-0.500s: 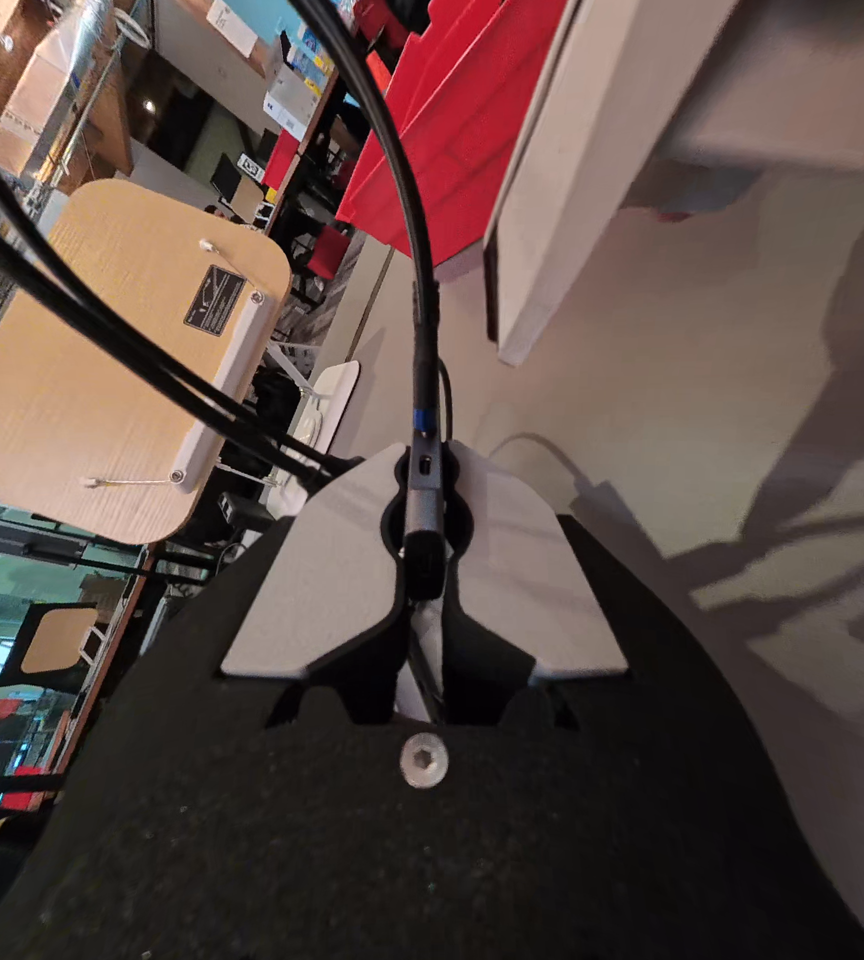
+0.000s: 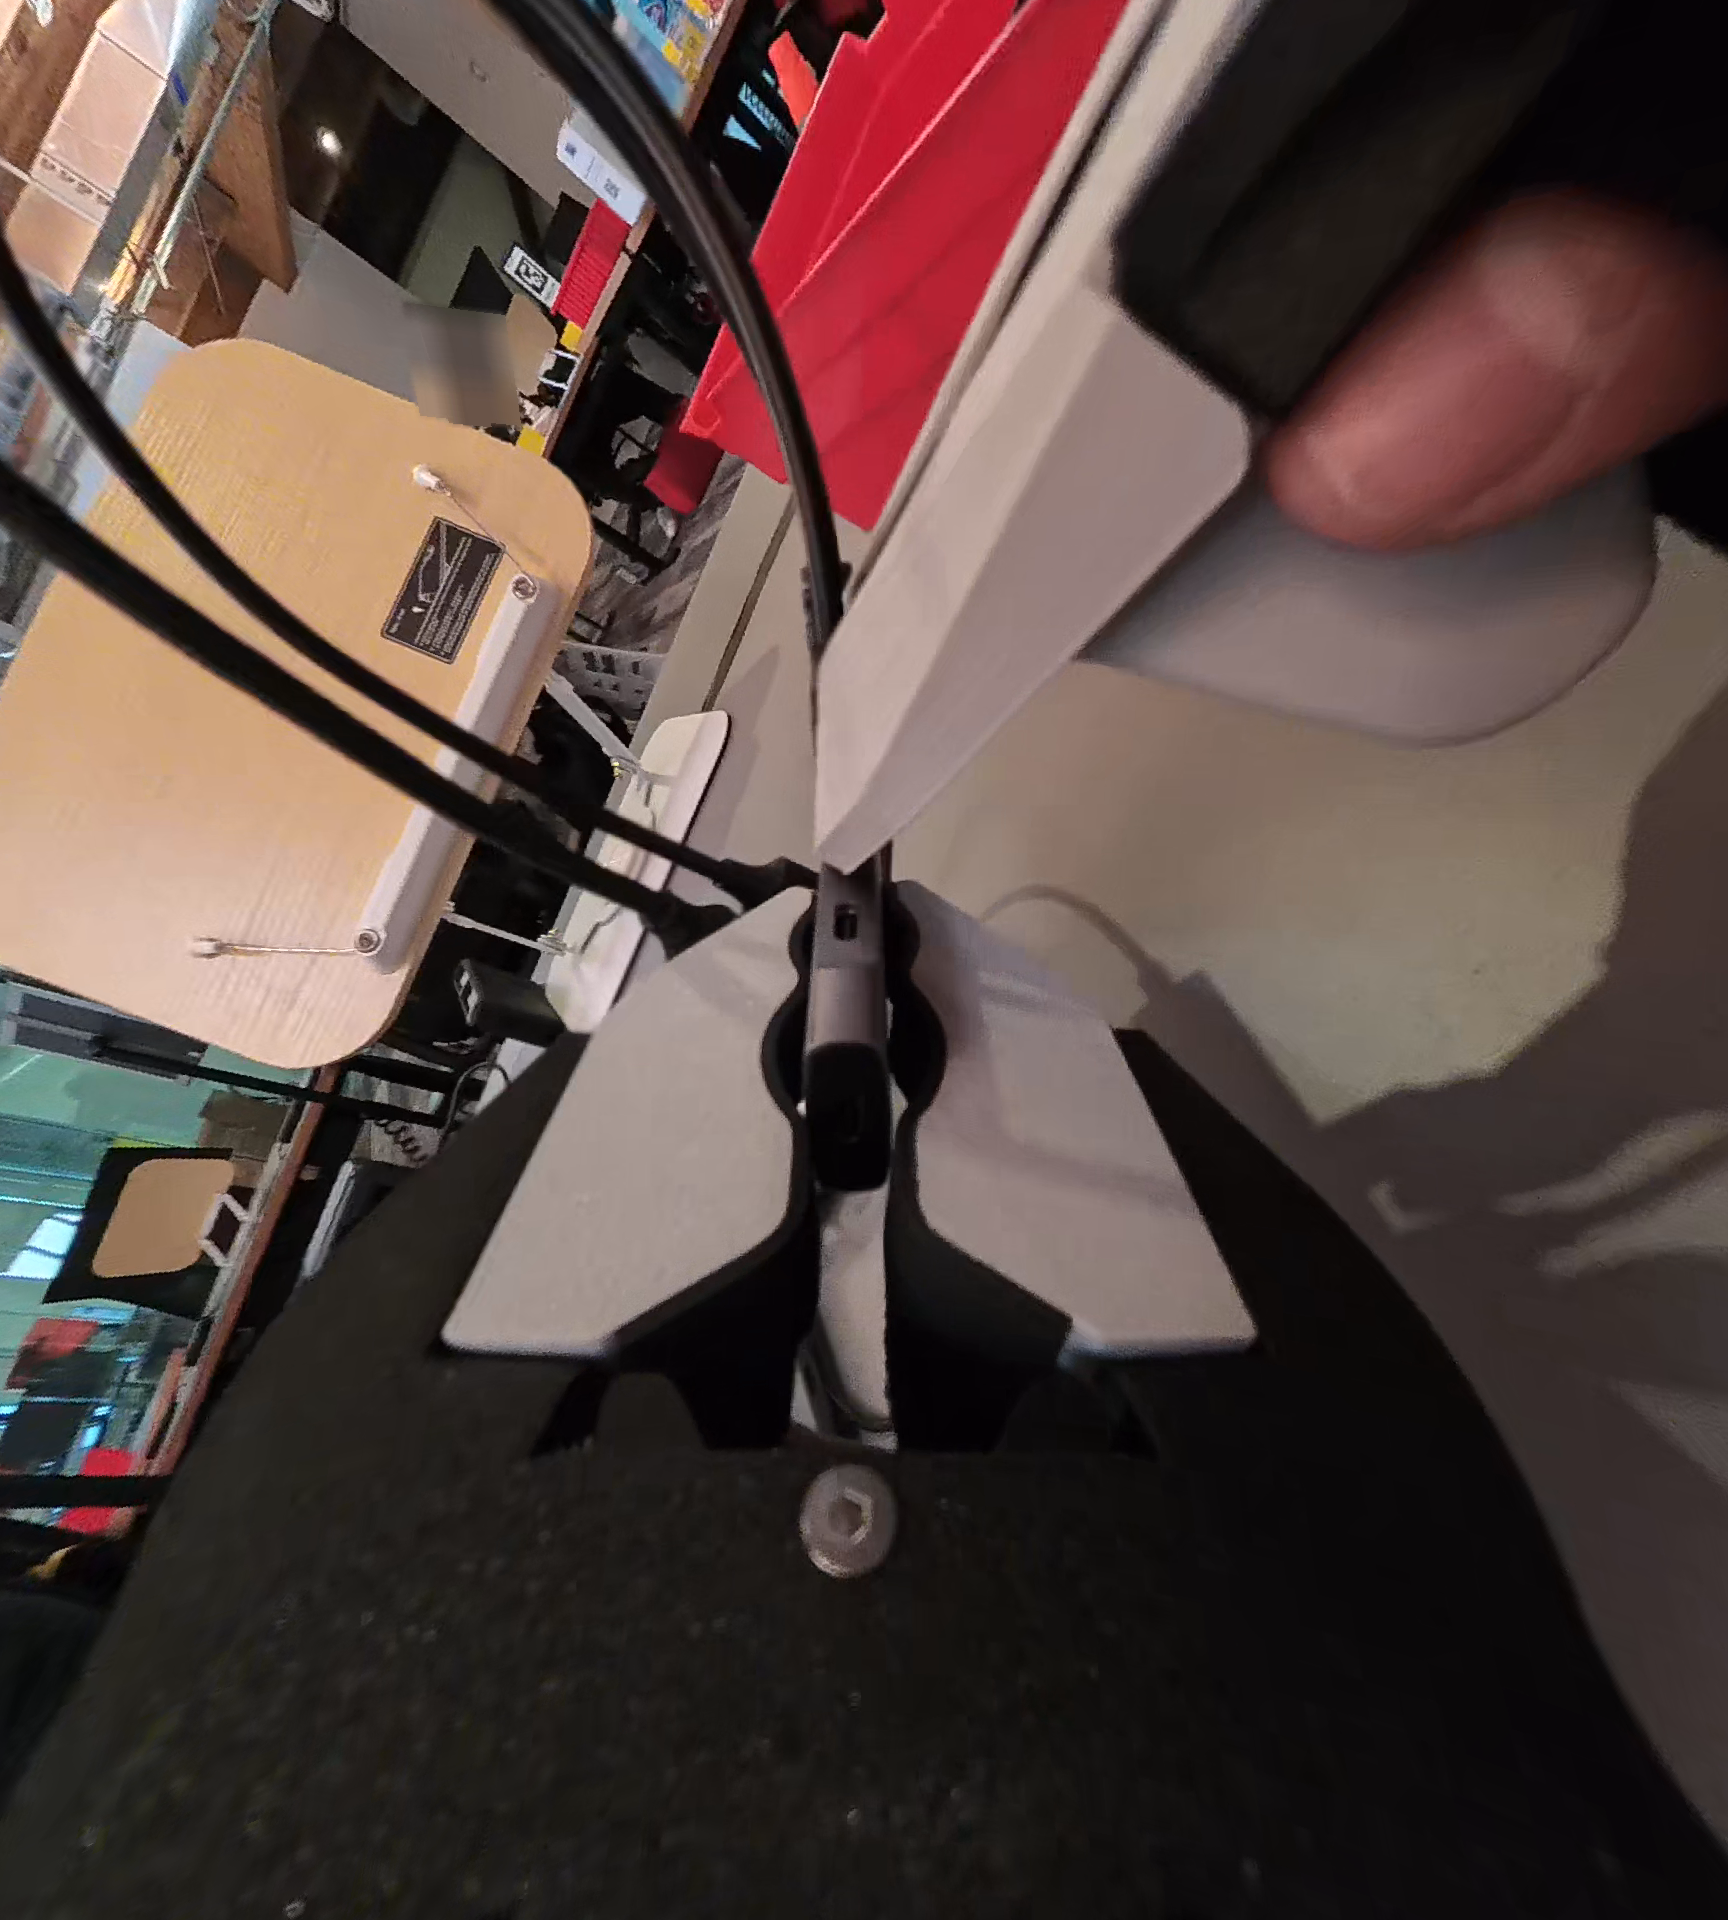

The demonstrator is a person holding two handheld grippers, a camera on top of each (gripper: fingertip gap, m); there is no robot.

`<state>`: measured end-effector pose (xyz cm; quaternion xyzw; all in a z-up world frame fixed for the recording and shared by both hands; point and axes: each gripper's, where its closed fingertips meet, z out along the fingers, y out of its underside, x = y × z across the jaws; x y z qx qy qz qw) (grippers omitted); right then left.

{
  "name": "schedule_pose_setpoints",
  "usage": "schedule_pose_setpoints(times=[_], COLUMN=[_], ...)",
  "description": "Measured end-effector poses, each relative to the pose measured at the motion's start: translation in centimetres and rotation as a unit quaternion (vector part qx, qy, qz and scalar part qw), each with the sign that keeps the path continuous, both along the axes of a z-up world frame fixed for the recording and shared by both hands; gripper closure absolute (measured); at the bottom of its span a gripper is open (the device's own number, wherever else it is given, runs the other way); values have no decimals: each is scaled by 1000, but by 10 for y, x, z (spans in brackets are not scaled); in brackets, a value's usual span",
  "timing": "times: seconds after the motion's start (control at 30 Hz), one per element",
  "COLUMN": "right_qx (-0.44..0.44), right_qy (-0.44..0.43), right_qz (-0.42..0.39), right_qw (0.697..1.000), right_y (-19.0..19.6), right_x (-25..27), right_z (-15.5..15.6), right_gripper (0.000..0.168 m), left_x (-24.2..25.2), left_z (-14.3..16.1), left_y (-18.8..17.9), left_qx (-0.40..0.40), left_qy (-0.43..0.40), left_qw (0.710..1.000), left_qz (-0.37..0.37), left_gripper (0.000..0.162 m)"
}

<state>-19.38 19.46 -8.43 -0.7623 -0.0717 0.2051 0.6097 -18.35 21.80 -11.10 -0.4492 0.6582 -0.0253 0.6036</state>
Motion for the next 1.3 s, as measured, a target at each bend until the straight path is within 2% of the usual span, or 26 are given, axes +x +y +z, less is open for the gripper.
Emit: schedule_pose_setpoints(times=[0.07,0.17,0.67,0.87,1.07,1.3], right_qx=[-7,-12,0,1,-4,-17], right_qy=[8,40,80,80,4,35], right_qz=[7,18,17,23,23,31], right_qw=[1000,999,997,996,1000,999], right_y=[0,1,-6,-9,-8,-8], right_x=[0,0,7,5,-4,-3], right_z=[-2,-1,9,9,0,0], right_gripper=[158,159,159,159,159,159], left_x=[0,-1,6,4,-1,1], left_z=[-1,-1,7,8,2,5], left_y=[1,2,-6,-9,-10,-12], left_qx=[4,-34,-85,-48,15,19], left_qy=[2,-2,-30,-7,16,-2], left_qw=[1000,999,996,999,1000,999], left_qz=[4,4,-9,-12,-9,-26], left_gripper=[153,153,153,153,152,152])
